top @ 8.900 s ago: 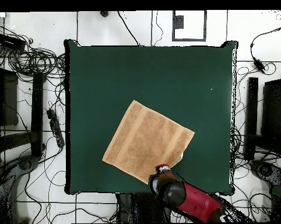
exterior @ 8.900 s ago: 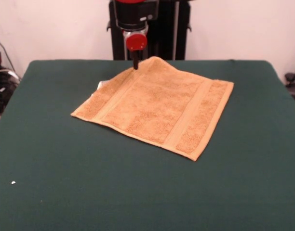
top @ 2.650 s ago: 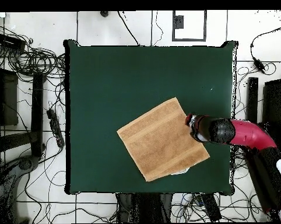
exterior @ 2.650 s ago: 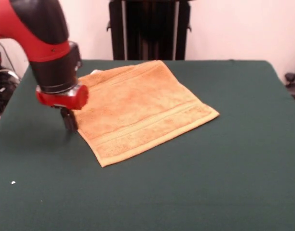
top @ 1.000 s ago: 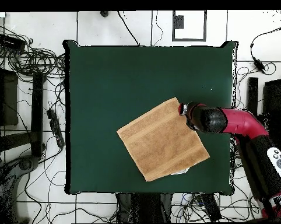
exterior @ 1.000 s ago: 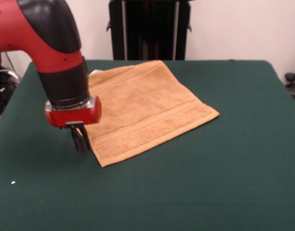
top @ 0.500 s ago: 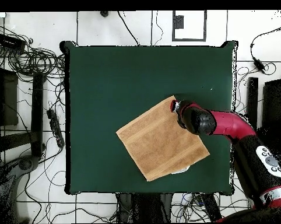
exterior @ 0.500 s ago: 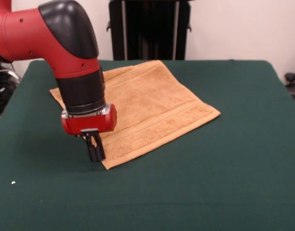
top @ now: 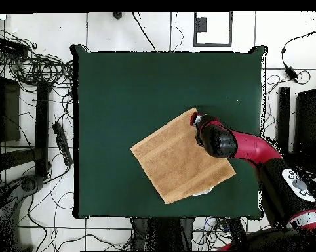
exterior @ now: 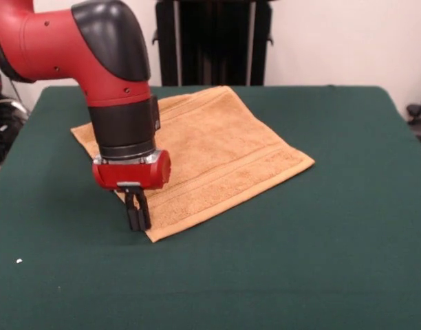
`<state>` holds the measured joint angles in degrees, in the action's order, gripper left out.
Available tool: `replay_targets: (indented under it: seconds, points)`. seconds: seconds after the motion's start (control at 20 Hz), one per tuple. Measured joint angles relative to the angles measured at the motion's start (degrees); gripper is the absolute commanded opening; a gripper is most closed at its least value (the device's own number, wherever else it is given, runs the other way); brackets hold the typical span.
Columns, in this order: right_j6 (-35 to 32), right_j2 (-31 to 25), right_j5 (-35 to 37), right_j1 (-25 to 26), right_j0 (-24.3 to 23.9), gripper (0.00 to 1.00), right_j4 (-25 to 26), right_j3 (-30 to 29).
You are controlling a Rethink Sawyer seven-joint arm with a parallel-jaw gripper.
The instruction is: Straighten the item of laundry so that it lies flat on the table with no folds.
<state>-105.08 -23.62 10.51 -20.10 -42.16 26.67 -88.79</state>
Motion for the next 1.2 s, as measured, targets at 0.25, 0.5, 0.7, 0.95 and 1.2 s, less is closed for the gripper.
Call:
replay_targets:
  seconds: [0.25, 0.5, 0.7, 0.95, 1.2]
  points:
    - [-0.51, 2.56, -3.45, -0.06, 1.54, 0.0, -3.91, -1.02]
    - [-0.51, 3.56, -5.03, -0.05, 2.03, 0.0, -6.53, -1.76]
    - [-0.51, 4.25, -6.1, -0.07, 2.35, 0.0, -8.8, -2.41]
    - [-0.51, 6.27, -6.17, -1.13, 4.06, 0.0, -11.41, -3.89]
    - [-0.51, 7.43, -4.06, -4.16, 6.3, 0.0, -12.3, -6.88]
